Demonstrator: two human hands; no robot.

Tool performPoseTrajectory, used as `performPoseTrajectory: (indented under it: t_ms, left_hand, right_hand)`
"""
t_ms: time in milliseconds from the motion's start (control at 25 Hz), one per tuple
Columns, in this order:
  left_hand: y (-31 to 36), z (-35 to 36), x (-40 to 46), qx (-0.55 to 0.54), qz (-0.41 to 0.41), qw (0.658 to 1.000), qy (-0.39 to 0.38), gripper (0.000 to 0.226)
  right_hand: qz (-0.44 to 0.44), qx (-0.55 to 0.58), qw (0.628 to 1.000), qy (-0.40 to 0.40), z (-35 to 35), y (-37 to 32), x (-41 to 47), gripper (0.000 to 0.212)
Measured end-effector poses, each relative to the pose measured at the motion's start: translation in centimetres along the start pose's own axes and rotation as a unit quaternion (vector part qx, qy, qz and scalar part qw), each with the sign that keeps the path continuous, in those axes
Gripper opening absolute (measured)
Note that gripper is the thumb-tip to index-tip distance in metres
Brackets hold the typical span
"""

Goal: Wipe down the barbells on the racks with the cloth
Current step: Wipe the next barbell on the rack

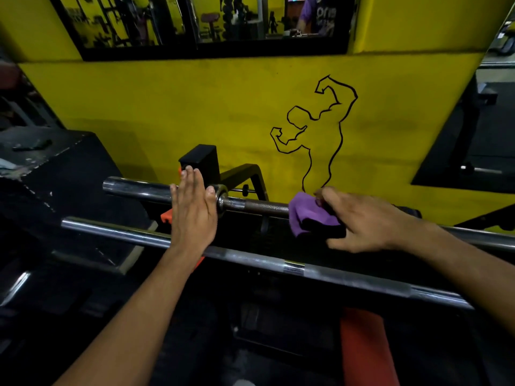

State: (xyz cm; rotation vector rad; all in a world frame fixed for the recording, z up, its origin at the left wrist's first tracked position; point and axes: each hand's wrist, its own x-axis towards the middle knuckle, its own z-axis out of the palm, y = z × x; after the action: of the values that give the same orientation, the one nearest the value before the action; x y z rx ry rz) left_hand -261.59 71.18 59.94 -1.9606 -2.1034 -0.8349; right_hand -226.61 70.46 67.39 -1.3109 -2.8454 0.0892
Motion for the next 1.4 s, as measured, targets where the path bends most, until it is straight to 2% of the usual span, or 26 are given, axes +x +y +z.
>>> performPoseTrajectory:
  t_ms: [80,160,280,440,600,840,920,1120,1280,1400]
  left_hand:
    - [-0.9,-0.8,1.1,0.087,0.063,0.994,-0.005,0.074]
    - [-1.6,-1.0,1.7,0.079,0.094,0.992,-0.023,0.072]
    - [-1.9,-0.4,1.8,0.055,0.105,0.993,-0.023,0.067]
    - [-2.0,-0.5,1.6,0.056,0.104,0.993,-0.023,0.067]
    - [-1.9,-0.6,1.6,0.052,0.104,0.993,-0.028,0.068]
    - [-1.8,-0.5,1.7,0.062,0.093,0.993,-0.025,0.070]
    - [-1.7,-0.4,1.7,0.064,0.090,0.994,-0.027,0.070]
    - [-1.8,-0.5,1.6,0.062,0.093,0.993,-0.025,0.071]
    - [-1.8,-0.5,1.5,0.053,0.096,0.994,-0.026,0.073]
    - [-1.9,-0.5,1.4,0.050,0.093,0.994,-0.026,0.072]
  right_hand:
    - [0.031,-0.075,0.997,-0.010,0.8,-0.8,1.6,0.077]
    - [0.027,-0.129,0.991,-0.020,1.4,-1.6,3.3,0.068]
    - [0.011,-0.119,0.993,-0.018,1.4,-3.8,7.1,0.065]
    - [-0.045,-0.122,0.991,0.024,2.3,-7.5,11.5,0.079]
    - [-0.052,-0.129,0.988,0.066,2.2,-4.8,7.3,0.084]
    - [-0.027,-0.154,0.988,-0.003,1.5,0.3,0.4,0.103]
    - [-0.044,-0.153,0.987,-0.010,1.8,-1.3,2.4,0.097]
    - [-0.065,-0.150,0.984,0.068,3.4,-6.2,9.3,0.077]
    - [-0.104,-0.170,0.975,0.100,3.5,-3.9,4.5,0.076]
    - [-0.076,-0.163,0.981,0.076,3.2,-0.3,-0.2,0.080]
